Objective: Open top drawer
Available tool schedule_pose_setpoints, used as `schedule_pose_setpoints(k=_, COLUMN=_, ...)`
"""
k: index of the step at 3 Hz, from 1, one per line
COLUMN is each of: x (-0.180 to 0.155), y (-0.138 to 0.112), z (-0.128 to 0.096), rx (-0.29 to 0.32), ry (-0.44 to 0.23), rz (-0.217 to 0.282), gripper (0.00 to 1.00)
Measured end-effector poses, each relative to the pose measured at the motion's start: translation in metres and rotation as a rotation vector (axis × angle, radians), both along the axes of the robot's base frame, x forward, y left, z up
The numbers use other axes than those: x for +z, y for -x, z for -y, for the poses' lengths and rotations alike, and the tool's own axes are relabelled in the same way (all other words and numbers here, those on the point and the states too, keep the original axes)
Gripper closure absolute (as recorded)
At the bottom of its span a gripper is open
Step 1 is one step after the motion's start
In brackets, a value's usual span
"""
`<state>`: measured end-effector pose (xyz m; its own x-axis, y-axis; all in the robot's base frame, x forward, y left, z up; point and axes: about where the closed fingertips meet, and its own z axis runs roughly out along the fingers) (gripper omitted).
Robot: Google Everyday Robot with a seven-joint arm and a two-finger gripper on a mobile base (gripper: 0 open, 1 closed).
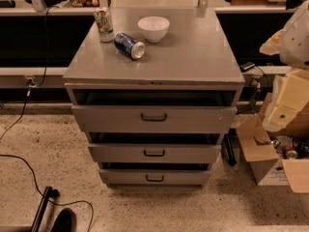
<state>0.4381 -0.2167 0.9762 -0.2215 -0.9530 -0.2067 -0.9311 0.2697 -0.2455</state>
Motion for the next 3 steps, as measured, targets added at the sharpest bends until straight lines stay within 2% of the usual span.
schedule_pose_setpoints(k=1, x=-0.001, y=-0.002, z=-0.001, rx=0.007, ry=-0.002, rz=-0.001, gripper=0.00)
schedule_pose_setpoints(k=2, x=-0.021, y=-0.015, z=-0.008, rx=0.003, ry=-0.032, rz=0.022, gripper=0.00)
schedule_pose_setpoints(k=3, x=-0.106, y=-0.027, z=-0.034, rx=0.071, ry=-0.134, rz=-0.024, gripper=0.00)
